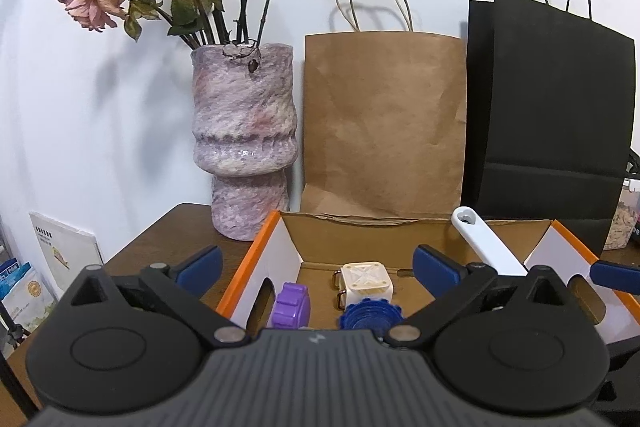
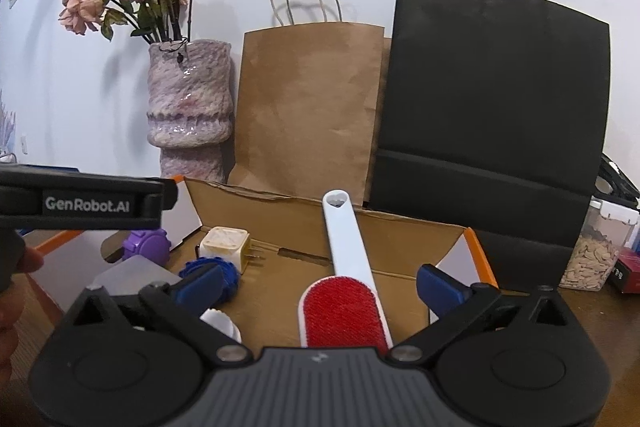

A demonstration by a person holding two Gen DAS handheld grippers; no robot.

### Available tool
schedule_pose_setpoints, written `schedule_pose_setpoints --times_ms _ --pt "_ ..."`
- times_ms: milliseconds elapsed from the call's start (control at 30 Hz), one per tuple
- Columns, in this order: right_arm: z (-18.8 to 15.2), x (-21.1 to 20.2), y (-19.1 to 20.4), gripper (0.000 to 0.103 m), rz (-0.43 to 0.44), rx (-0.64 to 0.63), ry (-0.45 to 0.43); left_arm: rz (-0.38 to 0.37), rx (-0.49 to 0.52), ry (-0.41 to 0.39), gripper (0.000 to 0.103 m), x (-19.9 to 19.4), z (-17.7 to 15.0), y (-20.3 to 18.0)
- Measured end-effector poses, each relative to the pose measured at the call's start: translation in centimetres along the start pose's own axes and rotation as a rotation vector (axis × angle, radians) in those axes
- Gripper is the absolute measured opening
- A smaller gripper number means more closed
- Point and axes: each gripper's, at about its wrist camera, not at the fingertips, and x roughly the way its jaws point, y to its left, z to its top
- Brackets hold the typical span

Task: Organize rigid objects
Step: 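Move both tools back toward the blue lid and green spray bottle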

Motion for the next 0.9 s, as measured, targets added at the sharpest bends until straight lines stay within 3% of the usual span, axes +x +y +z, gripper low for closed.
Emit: schedule_pose_setpoints --times_ms 367,900 --pt "-0.8 -2.5 -0.6 0.103 -0.01 -0.015 -0.009 0.005 -0.032 0.008 0.103 -2.5 -0.8 0.9" --pt "-4.1 -10.1 -1.9 0.103 -0.021 -0.011 -0.019 0.02 -0.043 0.024 0.103 -8.7 -3.9 0.6"
